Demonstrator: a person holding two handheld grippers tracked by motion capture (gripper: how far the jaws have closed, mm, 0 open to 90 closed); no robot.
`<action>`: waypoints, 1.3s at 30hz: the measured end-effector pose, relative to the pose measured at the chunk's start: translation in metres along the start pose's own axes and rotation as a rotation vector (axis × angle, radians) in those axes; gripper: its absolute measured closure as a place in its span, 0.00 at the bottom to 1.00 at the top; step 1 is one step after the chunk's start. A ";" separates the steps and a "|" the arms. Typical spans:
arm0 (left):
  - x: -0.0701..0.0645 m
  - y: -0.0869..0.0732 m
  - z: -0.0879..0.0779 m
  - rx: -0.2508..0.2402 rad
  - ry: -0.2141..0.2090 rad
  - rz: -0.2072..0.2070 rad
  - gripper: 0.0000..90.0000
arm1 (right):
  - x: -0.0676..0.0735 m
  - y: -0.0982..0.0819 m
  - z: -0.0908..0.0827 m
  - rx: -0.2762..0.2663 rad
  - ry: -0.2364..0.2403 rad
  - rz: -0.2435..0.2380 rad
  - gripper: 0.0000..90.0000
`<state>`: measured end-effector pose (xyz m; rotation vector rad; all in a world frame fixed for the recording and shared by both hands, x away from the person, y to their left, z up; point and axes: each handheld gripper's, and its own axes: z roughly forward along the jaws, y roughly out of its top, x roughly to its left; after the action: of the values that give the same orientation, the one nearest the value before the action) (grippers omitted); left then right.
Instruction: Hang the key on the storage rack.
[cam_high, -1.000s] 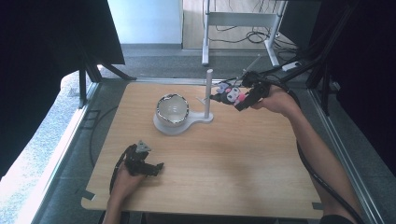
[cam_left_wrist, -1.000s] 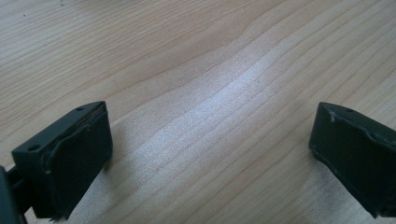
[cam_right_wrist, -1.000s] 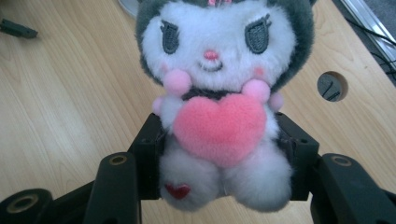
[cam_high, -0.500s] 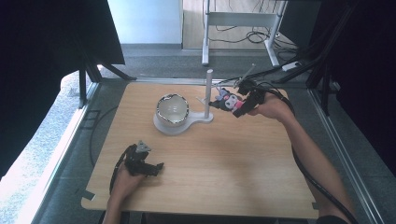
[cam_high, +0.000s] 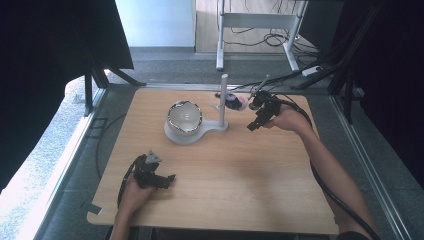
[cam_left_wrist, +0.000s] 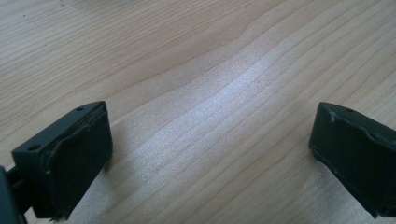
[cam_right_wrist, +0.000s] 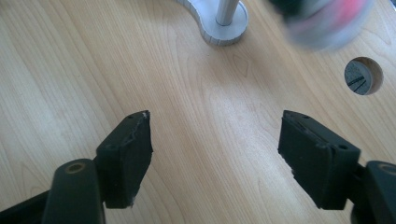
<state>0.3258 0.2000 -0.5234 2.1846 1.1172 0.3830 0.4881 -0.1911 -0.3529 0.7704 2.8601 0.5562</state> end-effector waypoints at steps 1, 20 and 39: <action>0.000 0.000 0.000 0.000 0.000 0.000 0.00 | 0.000 0.000 0.000 -0.002 -0.002 -0.004 0.25; 0.000 0.000 0.000 0.000 0.000 0.000 0.00 | 0.017 -0.010 0.007 -0.025 -0.038 -0.045 0.14; 0.000 0.000 0.000 0.001 0.000 0.000 0.00 | 0.035 -0.032 -0.002 -0.055 -0.054 -0.063 0.01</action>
<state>0.3258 0.2001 -0.5233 2.1855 1.1173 0.3828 0.4430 -0.1994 -0.3644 0.6737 2.7959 0.5941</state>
